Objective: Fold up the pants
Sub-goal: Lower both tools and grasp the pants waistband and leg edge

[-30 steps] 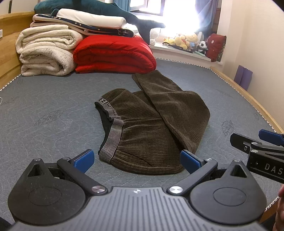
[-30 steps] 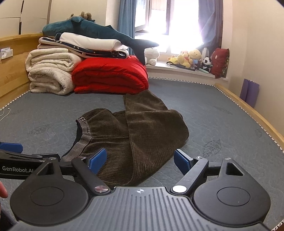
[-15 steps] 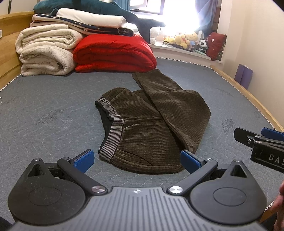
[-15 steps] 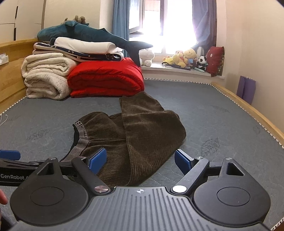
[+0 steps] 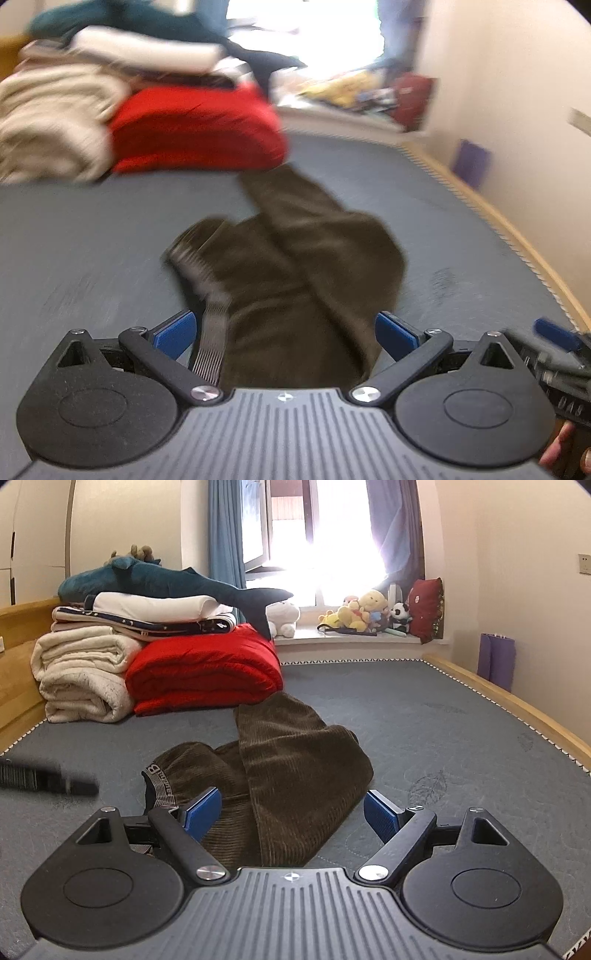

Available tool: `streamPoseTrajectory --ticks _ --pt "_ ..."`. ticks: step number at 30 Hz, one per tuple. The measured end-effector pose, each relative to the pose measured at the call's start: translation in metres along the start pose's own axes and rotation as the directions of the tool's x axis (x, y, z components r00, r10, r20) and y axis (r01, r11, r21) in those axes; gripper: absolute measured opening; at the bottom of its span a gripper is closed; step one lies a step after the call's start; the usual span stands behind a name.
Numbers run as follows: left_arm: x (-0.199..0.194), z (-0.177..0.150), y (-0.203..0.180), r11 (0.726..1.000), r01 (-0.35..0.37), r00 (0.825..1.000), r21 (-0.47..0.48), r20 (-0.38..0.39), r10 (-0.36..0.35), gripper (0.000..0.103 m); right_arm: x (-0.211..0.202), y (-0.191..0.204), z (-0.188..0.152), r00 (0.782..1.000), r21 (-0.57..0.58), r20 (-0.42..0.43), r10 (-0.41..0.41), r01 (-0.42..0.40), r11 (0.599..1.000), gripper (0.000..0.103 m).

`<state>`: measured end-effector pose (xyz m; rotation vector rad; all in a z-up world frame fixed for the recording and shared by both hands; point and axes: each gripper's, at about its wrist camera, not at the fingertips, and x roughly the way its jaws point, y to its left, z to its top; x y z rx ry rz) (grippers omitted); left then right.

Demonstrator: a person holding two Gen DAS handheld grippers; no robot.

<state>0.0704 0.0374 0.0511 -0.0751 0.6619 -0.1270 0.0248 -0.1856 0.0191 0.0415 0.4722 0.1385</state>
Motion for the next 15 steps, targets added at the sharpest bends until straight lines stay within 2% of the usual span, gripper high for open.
streamPoseTrajectory --ticks 2,4,6,7,8,9,10,12,13,15 --pt "0.01 0.006 0.002 0.996 0.032 0.999 0.086 0.025 -0.034 0.102 0.001 -0.004 -0.002 0.999 0.003 -0.031 0.027 -0.027 1.0 0.086" --pt "0.019 0.004 0.008 0.991 0.019 0.997 0.134 0.067 -0.028 0.082 0.001 -0.004 -0.005 0.998 -0.027 -0.052 0.028 -0.029 0.999 0.086" --pt "0.032 -0.004 0.027 0.993 0.078 0.996 0.083 0.033 -0.081 0.021 0.0 -0.003 -0.005 0.999 -0.063 -0.047 0.012 -0.015 0.998 0.085" --pt "0.039 -0.006 0.036 0.995 0.096 0.995 0.034 -0.002 -0.096 0.009 0.0 -0.003 -0.004 0.999 -0.07 -0.052 0.011 -0.015 0.997 0.084" --pt "0.045 -0.004 0.046 0.996 0.085 0.996 -0.006 -0.037 -0.085 0.004 0.002 -0.005 -0.001 0.997 -0.072 -0.072 0.021 -0.026 0.997 0.074" --pt "0.048 -0.002 0.052 0.997 0.068 0.997 -0.026 -0.041 -0.069 0.004 0.003 -0.006 0.002 0.995 -0.079 -0.092 0.037 -0.045 0.996 0.065" --pt "0.053 0.005 0.059 0.998 0.064 0.997 -0.027 -0.036 -0.065 0.004 0.005 -0.006 0.009 0.993 -0.096 -0.1 0.054 -0.063 0.993 0.05" --pt "0.06 0.012 0.07 0.997 0.06 0.998 -0.048 -0.032 -0.062 0.004 0.011 -0.002 0.026 0.993 -0.154 -0.08 0.085 -0.097 0.983 0.043" --pt "0.065 0.015 0.075 0.996 0.053 0.998 -0.07 -0.04 -0.056 0.004 0.018 0.003 0.036 0.992 -0.185 -0.072 0.103 -0.115 0.976 0.036" --pt "0.08 0.02 0.094 0.99 0.031 0.995 -0.14 -0.087 -0.044 0.004 0.039 0.012 0.053 0.988 -0.221 -0.068 0.138 -0.149 0.964 0.035"
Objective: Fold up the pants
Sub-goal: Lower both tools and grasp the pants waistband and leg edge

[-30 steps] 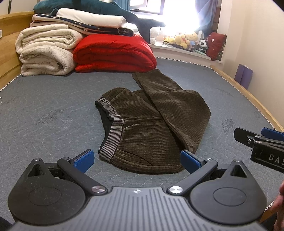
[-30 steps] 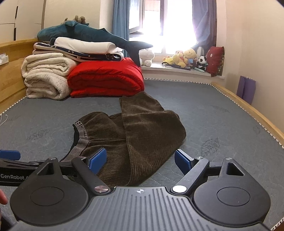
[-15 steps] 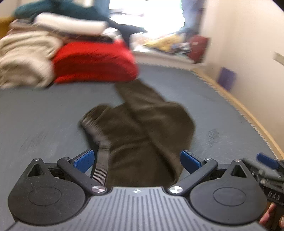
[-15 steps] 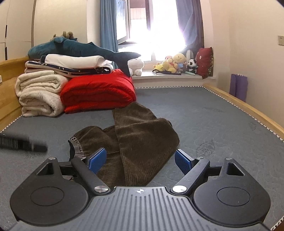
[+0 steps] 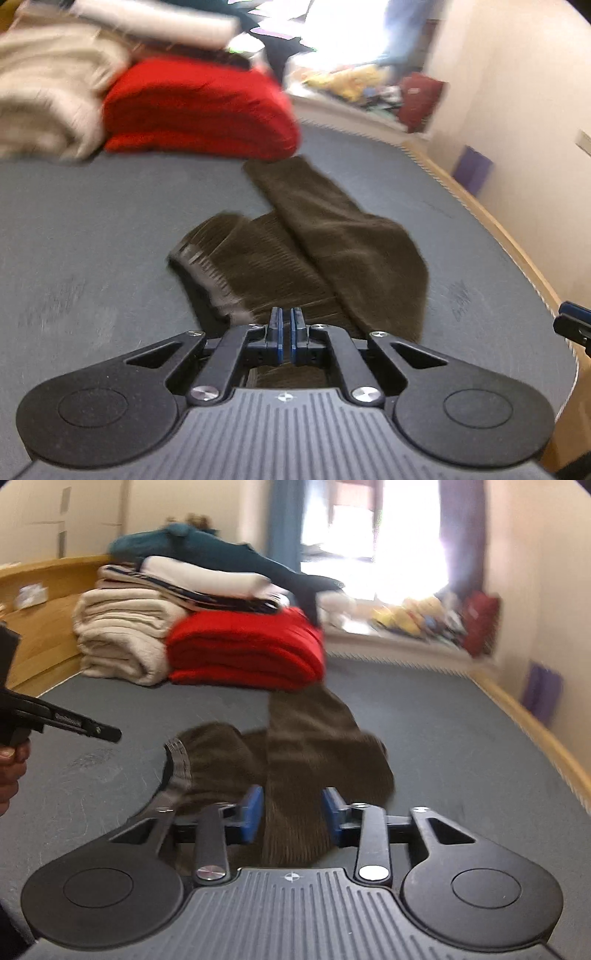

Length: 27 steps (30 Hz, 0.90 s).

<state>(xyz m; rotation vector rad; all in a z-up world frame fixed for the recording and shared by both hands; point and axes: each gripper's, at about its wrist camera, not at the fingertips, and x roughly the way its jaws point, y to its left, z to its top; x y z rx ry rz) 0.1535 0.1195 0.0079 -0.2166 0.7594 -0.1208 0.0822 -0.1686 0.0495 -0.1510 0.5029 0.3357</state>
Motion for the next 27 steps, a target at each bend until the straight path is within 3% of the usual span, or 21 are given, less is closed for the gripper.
streamPoseTrajectory --ticks 5,7,9,11,13,15,19,21,25,27 --pt "0.033 -0.001 0.044 0.986 -0.038 0.992 -0.163 -0.126 0.018 0.004 0.088 0.006 0.005 0.994 -0.031 -0.105 0.034 -0.037 0.999 0.042" --pt "0.045 -0.002 0.056 0.98 -0.035 0.986 -0.195 -0.164 0.003 0.006 0.123 0.008 -0.014 0.99 -0.006 -0.142 0.013 -0.014 1.0 0.042" --pt "0.062 -0.003 0.065 0.974 -0.032 0.98 -0.223 -0.2 -0.013 0.006 0.154 0.016 -0.026 0.97 -0.041 -0.236 -0.05 0.042 0.998 0.041" --pt "0.077 -0.008 0.072 0.972 -0.02 0.977 -0.232 -0.213 -0.03 0.006 0.169 0.025 -0.028 0.975 -0.077 -0.221 -0.032 0.016 0.997 0.044" --pt "0.095 -0.013 0.079 0.965 -0.034 0.968 -0.259 -0.248 -0.032 0.006 0.185 0.033 -0.033 0.965 -0.108 -0.259 -0.032 0.004 0.994 0.046" --pt "0.112 -0.016 0.087 0.956 -0.008 0.963 -0.294 -0.261 -0.072 0.016 0.203 0.039 -0.039 0.946 -0.121 -0.324 -0.027 -0.013 0.993 0.047" --pt "0.14 -0.025 0.093 0.946 -0.037 0.949 -0.322 -0.309 -0.068 0.034 0.223 0.05 -0.051 0.917 -0.163 -0.397 -0.038 -0.03 0.986 0.05" --pt "0.153 -0.03 0.093 0.946 -0.035 0.938 -0.322 -0.336 -0.08 0.054 0.23 0.053 -0.055 0.904 -0.18 -0.425 -0.055 -0.025 0.983 0.051" --pt "0.178 -0.042 0.089 0.96 -0.085 0.921 -0.266 -0.389 -0.027 0.059 0.239 0.059 -0.058 0.893 -0.198 -0.444 -0.077 -0.014 0.98 0.052" --pt "0.182 -0.044 0.086 0.962 -0.073 0.926 -0.262 -0.375 -0.032 0.062 0.248 0.06 -0.063 0.876 -0.229 -0.466 -0.123 0.015 0.973 0.052"
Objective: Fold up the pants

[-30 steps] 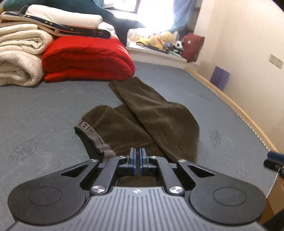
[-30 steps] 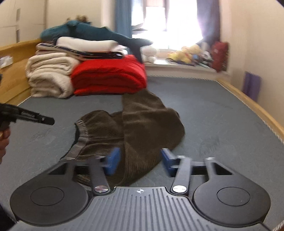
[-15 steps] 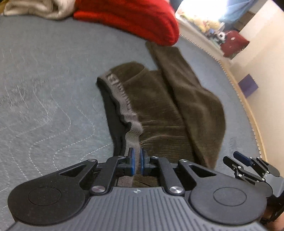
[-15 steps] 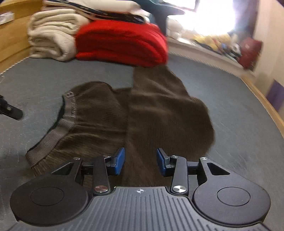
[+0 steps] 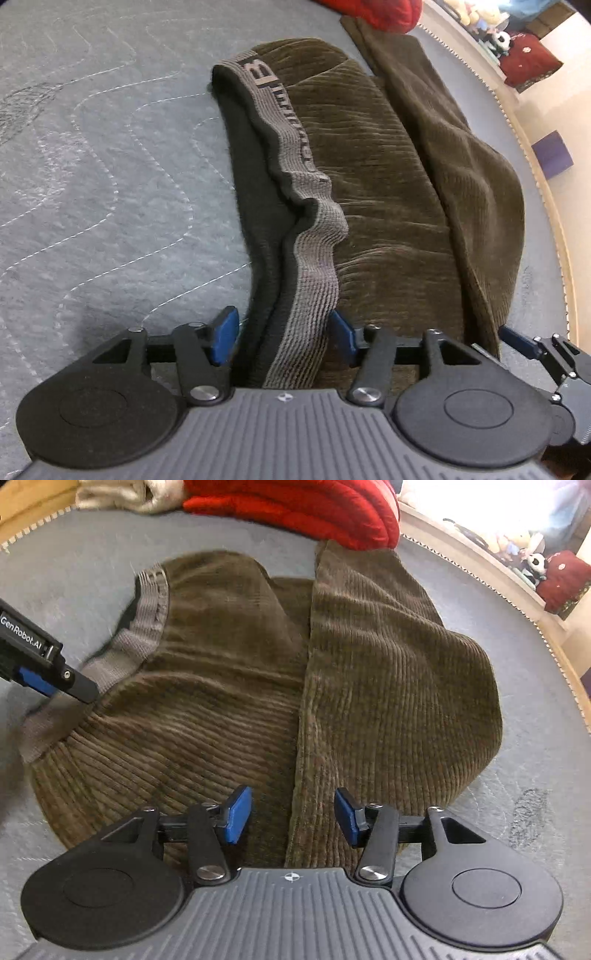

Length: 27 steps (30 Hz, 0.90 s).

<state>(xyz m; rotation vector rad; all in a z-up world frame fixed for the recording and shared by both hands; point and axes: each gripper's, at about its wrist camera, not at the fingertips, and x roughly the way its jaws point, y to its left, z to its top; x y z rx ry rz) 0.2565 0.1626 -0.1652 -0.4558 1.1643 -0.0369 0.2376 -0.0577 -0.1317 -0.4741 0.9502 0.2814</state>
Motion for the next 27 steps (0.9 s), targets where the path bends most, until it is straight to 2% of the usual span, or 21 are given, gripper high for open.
streamPoseTrajectory --ticks 4,6,7,8,9,10,12,18,22,25,27 --pt "0.003 0.001 -0.006 1.0 0.011 1.0 0.021 0.0 -0.011 0.062 0.012 -0.008 -0.001 0.997 0.048 -0.05 -0.061 0.063 0.997 0.05" --pt "0.004 0.0 -0.008 0.999 0.007 1.0 0.053 0.002 -0.007 0.06 0.013 -0.017 -0.001 0.997 0.092 -0.056 -0.061 0.066 0.994 0.04" --pt "0.003 -0.002 -0.009 0.997 -0.002 1.0 0.075 0.004 0.001 0.058 0.012 -0.021 -0.001 0.997 0.115 -0.062 -0.052 0.059 0.992 0.028" --pt "0.002 -0.003 -0.01 0.995 -0.006 1.0 0.095 0.007 0.005 0.052 0.012 -0.025 -0.001 0.997 0.134 -0.07 -0.038 0.047 0.99 0.015" --pt "0.0 -0.004 -0.01 0.994 -0.007 1.0 0.109 0.009 0.006 0.044 0.01 -0.025 -0.001 0.997 0.14 -0.073 -0.031 0.041 0.989 0.01" --pt "-0.002 -0.005 -0.009 0.993 -0.007 1.0 0.116 0.01 0.006 0.043 0.008 -0.026 -0.001 0.997 0.138 -0.072 -0.028 0.038 0.99 0.009" --pt "-0.009 -0.006 -0.008 0.995 0.005 1.0 0.096 0.004 -0.006 0.029 0.001 -0.026 -0.001 0.998 0.118 -0.058 -0.027 0.034 0.992 0.008" --pt "-0.051 -0.014 -0.024 0.993 0.042 0.997 0.109 0.055 -0.048 0.021 -0.038 -0.038 -0.011 0.998 0.05 0.041 0.041 -0.043 0.998 0.007" --pt "-0.089 -0.025 -0.027 0.992 0.032 0.993 0.126 0.112 -0.046 0.018 -0.057 -0.041 -0.025 0.993 -0.02 0.07 0.09 -0.089 0.996 0.007" --pt "-0.123 -0.033 -0.017 0.989 0.034 0.989 0.143 0.136 -0.054 0.01 -0.075 -0.045 -0.031 0.983 -0.041 0.093 0.161 -0.157 0.987 0.007" --pt "-0.143 -0.043 -0.009 0.986 0.019 0.991 0.163 0.13 -0.04 0.007 -0.09 -0.043 -0.034 0.965 -0.062 0.109 0.24 -0.234 0.97 0.007"
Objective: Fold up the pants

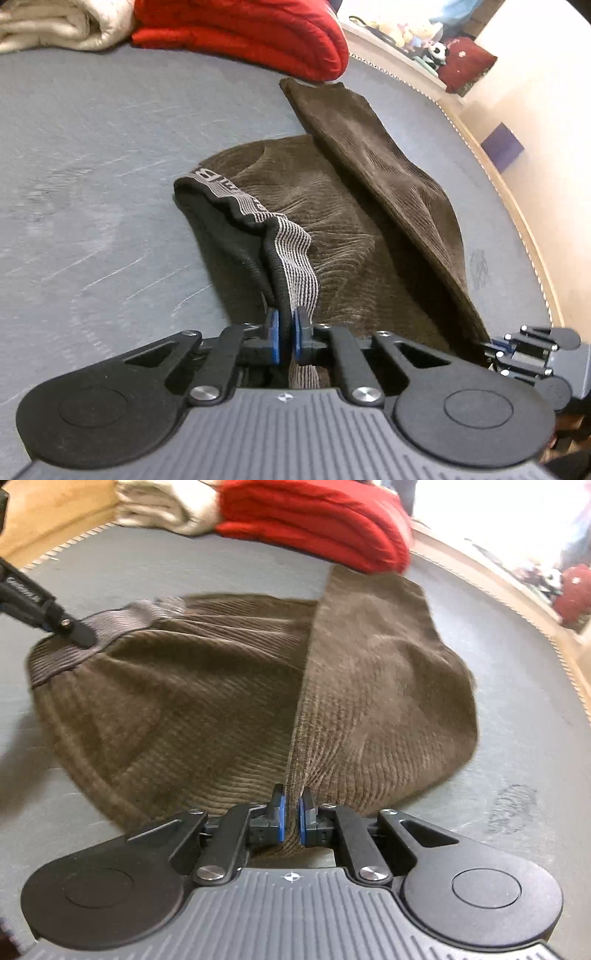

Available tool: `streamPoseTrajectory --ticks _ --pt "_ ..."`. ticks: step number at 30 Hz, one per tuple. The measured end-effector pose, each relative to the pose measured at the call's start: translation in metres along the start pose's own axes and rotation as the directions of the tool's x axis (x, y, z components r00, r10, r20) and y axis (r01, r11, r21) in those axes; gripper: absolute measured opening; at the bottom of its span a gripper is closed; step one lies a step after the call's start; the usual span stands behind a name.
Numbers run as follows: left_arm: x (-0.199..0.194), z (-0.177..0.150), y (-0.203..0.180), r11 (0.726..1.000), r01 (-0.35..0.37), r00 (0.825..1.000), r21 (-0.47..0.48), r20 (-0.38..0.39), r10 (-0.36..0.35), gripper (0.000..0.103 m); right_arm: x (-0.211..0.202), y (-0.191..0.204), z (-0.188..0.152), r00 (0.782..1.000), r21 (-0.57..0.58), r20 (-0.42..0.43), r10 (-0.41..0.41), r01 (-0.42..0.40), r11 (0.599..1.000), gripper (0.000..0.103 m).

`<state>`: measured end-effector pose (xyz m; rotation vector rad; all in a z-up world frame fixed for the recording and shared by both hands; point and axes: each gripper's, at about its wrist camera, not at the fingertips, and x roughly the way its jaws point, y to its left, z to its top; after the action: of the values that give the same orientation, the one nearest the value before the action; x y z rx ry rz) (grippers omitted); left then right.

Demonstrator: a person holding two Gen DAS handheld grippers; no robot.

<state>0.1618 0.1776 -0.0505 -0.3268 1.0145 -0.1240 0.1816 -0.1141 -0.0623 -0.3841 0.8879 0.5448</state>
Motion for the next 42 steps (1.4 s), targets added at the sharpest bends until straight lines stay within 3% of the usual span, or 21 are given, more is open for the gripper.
streamPoseTrajectory --ticks 3,5,7,10,11,12,13,14,15,17,21,25,31,33,34,35,37,42 --pt "-0.021 -0.023 0.014 0.999 -0.045 0.997 0.01 -0.056 0.046 0.007 -0.019 0.02 -0.005 0.987 -0.072 -0.005 0.161 -0.161 0.984 0.007" --pt "-0.027 -0.039 0.025 0.997 -0.077 0.991 -0.011 -0.113 0.075 0.007 -0.026 0.039 -0.013 0.959 -0.137 -0.049 0.278 -0.283 0.949 0.007" --pt "-0.028 -0.05 0.032 0.992 -0.123 0.982 -0.024 -0.148 0.118 0.007 -0.026 0.052 -0.02 0.94 -0.177 -0.102 0.326 -0.339 0.924 0.007" --pt "-0.026 -0.054 0.03 0.98 -0.196 0.965 0.035 -0.172 0.199 0.007 -0.018 0.054 -0.023 0.95 -0.191 -0.145 0.278 -0.302 0.934 0.009" --pt "-0.028 -0.054 0.031 0.978 -0.209 0.964 0.028 -0.164 0.21 0.011 -0.016 0.048 -0.02 0.951 -0.166 -0.147 0.273 -0.296 0.941 0.01" --pt "-0.029 -0.052 0.035 0.978 -0.21 0.965 0.011 -0.159 0.209 0.021 -0.016 0.041 -0.012 0.953 -0.133 -0.137 0.271 -0.289 0.948 0.01" --pt "-0.03 -0.05 0.038 0.977 -0.212 0.966 -0.001 -0.154 0.209 0.03 -0.018 0.034 -0.006 0.954 -0.095 -0.117 0.275 -0.287 0.953 0.016" --pt "-0.033 -0.048 0.041 0.975 -0.223 0.965 -0.017 -0.143 0.219 0.05 -0.021 0.025 0.001 0.958 -0.055 -0.084 0.274 -0.279 0.959 0.026" --pt "-0.034 -0.046 0.042 0.972 -0.235 0.965 -0.03 -0.125 0.229 0.058 -0.028 0.017 0.005 0.963 -0.019 -0.046 0.266 -0.267 0.963 0.032" --pt "-0.04 -0.042 0.048 0.969 -0.242 0.967 -0.054 -0.091 0.237 0.059 -0.031 0.0 0.021 0.975 0.067 0.033 0.221 -0.223 0.973 0.049" --pt "-0.039 -0.028 0.051 0.969 -0.228 0.973 -0.097 -0.066 0.222 0.06 -0.01 -0.015 0.038 0.99 0.185 0.089 0.108 -0.123 0.975 0.051" --pt "-0.034 -0.025 0.046 0.97 -0.224 0.973 -0.093 -0.076 0.217 0.06 0.026 0.003 0.052 0.996 0.156 0.044 0.083 -0.089 0.984 0.054" --pt "-0.023 -0.02 0.037 0.971 -0.228 0.972 -0.069 -0.072 0.223 0.064 0.064 0.059 0.058 0.999 0.003 -0.05 0.013 -0.013 1.0 0.056" --pt "-0.024 -0.02 0.036 0.972 -0.226 0.973 -0.071 -0.071 0.221 0.064 0.078 0.071 0.055 0.996 -0.062 -0.081 -0.043 0.038 0.997 0.052" --pt "-0.023 -0.019 0.035 0.972 -0.225 0.973 -0.072 -0.07 0.22 0.064 0.083 0.073 0.053 0.993 -0.088 -0.099 -0.065 0.056 0.995 0.039" --pt "-0.023 -0.019 0.035 0.972 -0.224 0.973 -0.071 -0.068 0.219 0.064 0.088 0.073 0.052 0.989 -0.094 -0.125 -0.073 0.061 0.994 0.009" --pt "-0.024 -0.018 0.034 0.973 -0.222 0.974 -0.07 -0.065 0.217 0.064 0.088 0.065 0.048 0.988 -0.064 -0.14 -0.062 0.054 0.996 0.006" --pt "-0.028 -0.02 0.032 0.974 -0.218 0.975 -0.064 -0.06 0.215 0.064 0.044 0.026 0.035 0.996 0.004 -0.069 -0.054 0.055 0.998 0.005"
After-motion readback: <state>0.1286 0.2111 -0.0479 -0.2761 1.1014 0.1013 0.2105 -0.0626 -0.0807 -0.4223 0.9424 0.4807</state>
